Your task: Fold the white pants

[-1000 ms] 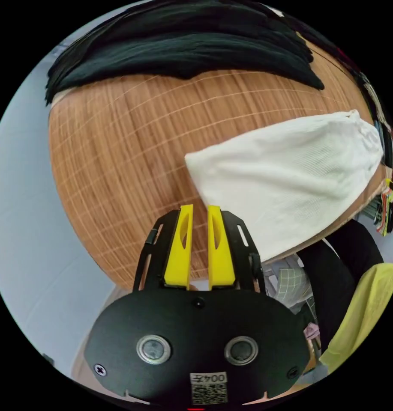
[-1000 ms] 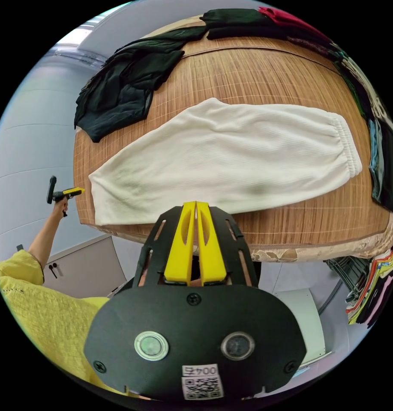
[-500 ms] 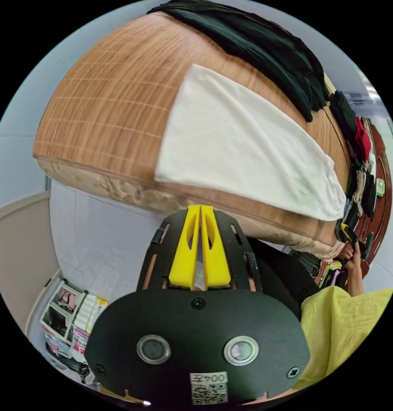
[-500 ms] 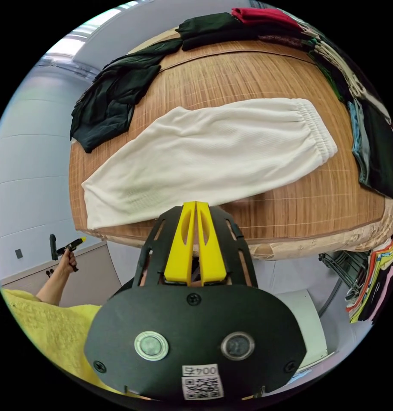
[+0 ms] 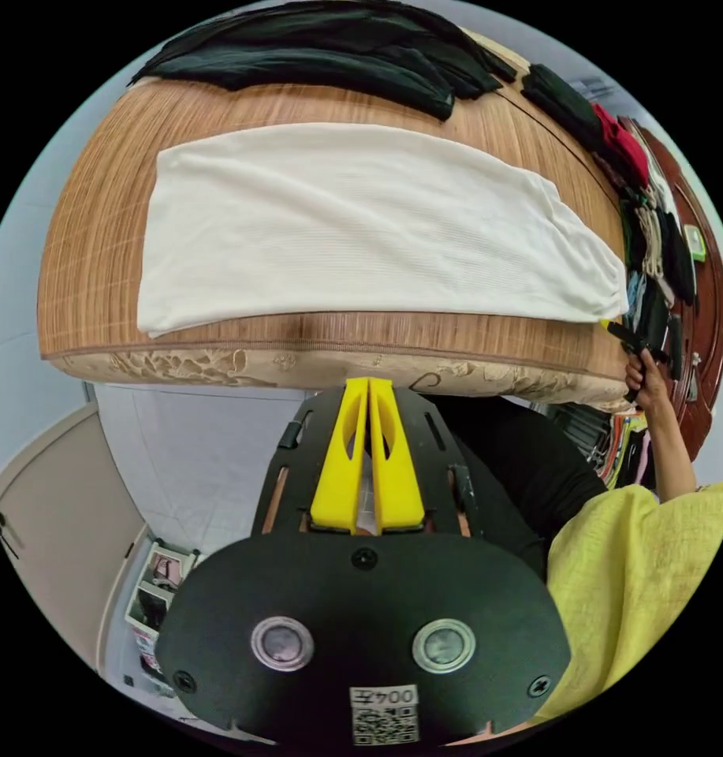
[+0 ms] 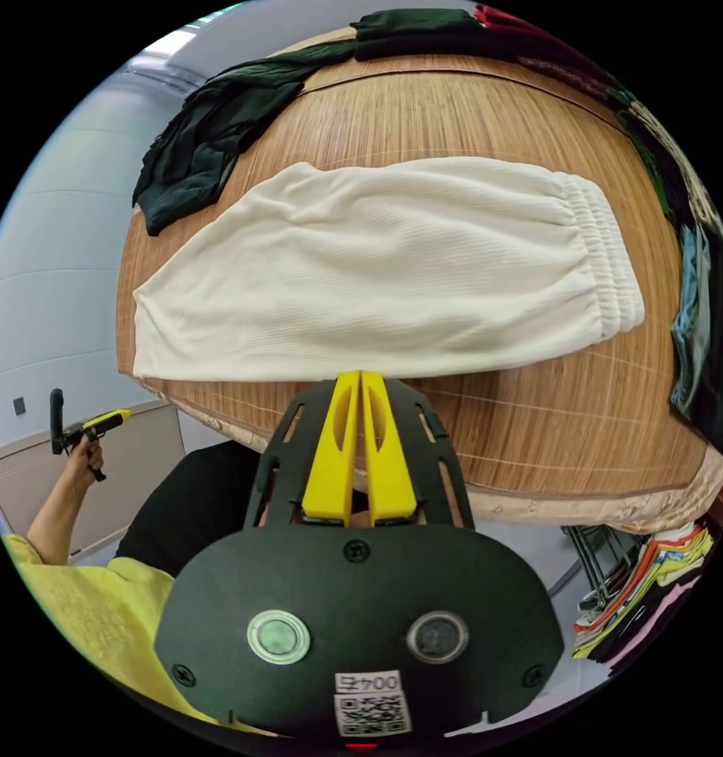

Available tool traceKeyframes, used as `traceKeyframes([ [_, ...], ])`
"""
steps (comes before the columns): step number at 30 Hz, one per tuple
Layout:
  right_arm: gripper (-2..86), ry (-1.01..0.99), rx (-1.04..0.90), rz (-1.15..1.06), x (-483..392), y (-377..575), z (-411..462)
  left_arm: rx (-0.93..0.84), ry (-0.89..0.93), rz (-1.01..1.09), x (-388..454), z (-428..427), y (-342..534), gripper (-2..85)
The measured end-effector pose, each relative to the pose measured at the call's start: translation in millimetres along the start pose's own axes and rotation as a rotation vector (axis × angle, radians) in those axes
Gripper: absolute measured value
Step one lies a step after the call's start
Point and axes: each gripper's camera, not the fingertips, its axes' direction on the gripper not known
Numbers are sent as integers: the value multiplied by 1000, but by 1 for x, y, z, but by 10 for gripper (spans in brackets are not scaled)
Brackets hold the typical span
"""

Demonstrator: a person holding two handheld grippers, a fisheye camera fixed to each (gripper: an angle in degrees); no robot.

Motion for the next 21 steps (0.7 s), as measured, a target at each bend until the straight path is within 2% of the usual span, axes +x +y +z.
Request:
traceKeyframes([
  [4, -7, 15, -1, -6, -8, -16, 22, -47, -71, 26, 5, 4, -16, 7],
  [9, -7, 130, 12, -83, -39, -36, 46, -78, -165, 68, 0, 17, -39, 7],
  [16, -7, 337, -65, -184, -73, -61, 105, 6, -261, 89, -33, 47, -90, 7],
  [21, -7, 334, -36, -193, -68, -64, 116, 37, -310, 100, -47, 77, -110, 8],
])
